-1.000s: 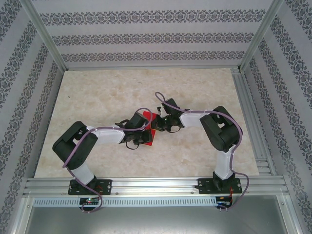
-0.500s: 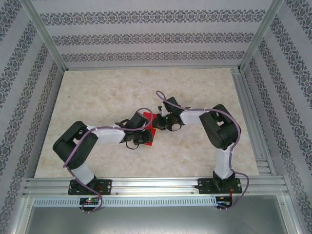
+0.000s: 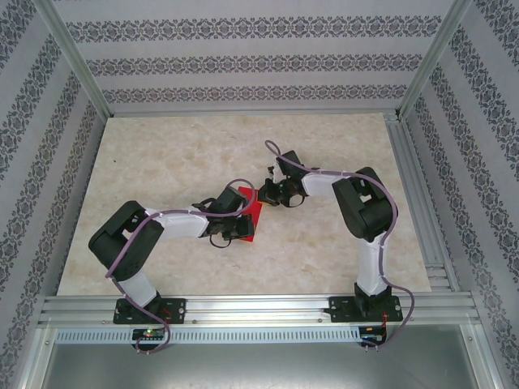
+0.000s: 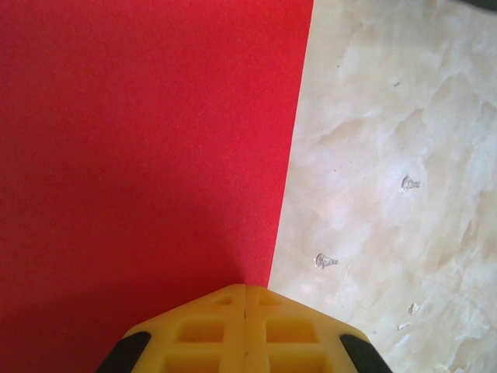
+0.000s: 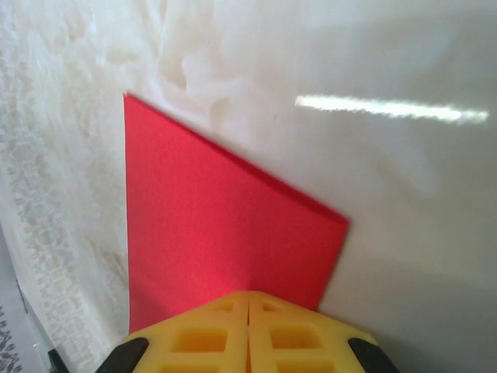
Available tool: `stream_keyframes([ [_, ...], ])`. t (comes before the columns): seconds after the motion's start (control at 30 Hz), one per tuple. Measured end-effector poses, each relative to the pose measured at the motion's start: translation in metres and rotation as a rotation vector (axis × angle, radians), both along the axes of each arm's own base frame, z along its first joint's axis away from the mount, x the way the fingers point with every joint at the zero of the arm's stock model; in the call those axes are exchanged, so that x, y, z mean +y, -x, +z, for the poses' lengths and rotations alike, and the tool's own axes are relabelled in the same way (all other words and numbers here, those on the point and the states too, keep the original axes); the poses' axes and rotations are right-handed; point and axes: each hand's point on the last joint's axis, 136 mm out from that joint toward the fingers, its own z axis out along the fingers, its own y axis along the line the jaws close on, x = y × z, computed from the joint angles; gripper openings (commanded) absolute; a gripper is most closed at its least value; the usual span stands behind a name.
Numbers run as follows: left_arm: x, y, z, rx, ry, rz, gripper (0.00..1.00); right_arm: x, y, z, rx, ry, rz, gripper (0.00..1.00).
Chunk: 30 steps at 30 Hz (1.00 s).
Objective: Fold a paper plane with a square sheet of paper (pick it up from the middle)
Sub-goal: Fold the square sheet of paper in half at the center of the table, then fold the triangle a second time at the center of the table.
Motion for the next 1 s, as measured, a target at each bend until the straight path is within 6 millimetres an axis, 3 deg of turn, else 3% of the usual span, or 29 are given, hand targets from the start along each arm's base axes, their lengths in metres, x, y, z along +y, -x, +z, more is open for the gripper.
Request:
stream_keyframes([
  [0.37, 0.000, 0.000, 0.001, -0.002, 0.000, -0.003, 0.07, -0.029, -0.042, 0.001, -0.055, 0.069, -0.088, 0.10],
  [0.5, 0.000, 0.000, 0.002, -0.001, -0.009, -0.012, 0.16, -0.036, -0.047, 0.006, -0.090, 0.103, -0.106, 0.14],
  [0.67, 0.008, 0.002, 0.019, -0.022, -0.033, -0.012, 0.36, -0.044, -0.032, 0.048, -0.181, 0.119, -0.115, 0.23],
  [0.8, 0.019, -0.009, 0.050, -0.091, -0.016, 0.032, 0.52, -0.022, -0.014, 0.082, -0.266, 0.101, -0.065, 0.28],
  [0.9, 0.037, -0.019, 0.058, -0.115, -0.015, 0.099, 0.57, -0.001, 0.004, 0.076, -0.262, 0.118, -0.010, 0.30],
  [1.0, 0.058, -0.020, 0.047, -0.090, -0.044, 0.151, 0.61, 0.013, 0.022, 0.054, -0.216, 0.158, 0.041, 0.30],
])
